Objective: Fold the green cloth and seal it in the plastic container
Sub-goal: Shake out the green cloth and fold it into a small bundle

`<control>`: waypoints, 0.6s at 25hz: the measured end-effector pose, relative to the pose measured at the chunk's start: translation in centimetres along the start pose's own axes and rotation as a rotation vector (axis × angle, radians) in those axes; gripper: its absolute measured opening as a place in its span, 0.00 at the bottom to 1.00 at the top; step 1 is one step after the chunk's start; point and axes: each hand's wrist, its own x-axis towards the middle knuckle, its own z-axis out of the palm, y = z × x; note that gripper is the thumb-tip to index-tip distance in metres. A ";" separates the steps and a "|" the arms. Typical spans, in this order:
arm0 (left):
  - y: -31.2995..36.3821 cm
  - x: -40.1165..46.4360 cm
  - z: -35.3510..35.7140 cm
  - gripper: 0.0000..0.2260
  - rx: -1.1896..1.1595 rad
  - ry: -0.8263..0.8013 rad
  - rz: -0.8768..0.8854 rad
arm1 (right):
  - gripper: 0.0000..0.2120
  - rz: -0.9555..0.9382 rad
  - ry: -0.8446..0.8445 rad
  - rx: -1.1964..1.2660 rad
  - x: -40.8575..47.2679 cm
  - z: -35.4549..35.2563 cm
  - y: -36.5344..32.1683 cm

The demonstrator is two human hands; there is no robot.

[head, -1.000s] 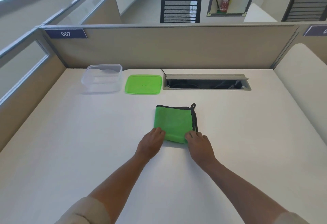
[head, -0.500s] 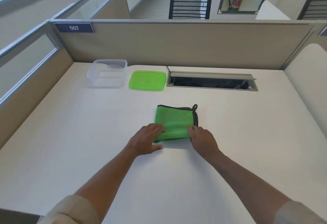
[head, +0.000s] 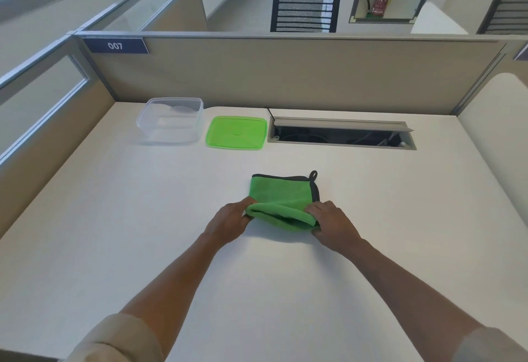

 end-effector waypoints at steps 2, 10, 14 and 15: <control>-0.1 0.6 -0.1 0.03 -0.063 0.026 -0.026 | 0.26 0.060 0.000 0.121 0.2 -0.1 0.6; 0.6 2.7 -0.8 0.04 -0.205 0.077 -0.177 | 0.04 0.213 0.091 0.473 1.9 -1.4 0.8; 0.8 3.8 -0.5 0.12 -0.229 0.128 -0.264 | 0.06 0.398 0.138 0.620 3.6 -1.5 0.6; 0.9 4.0 -0.5 0.14 -0.222 0.137 -0.287 | 0.07 0.428 0.151 0.626 4.1 -1.3 0.5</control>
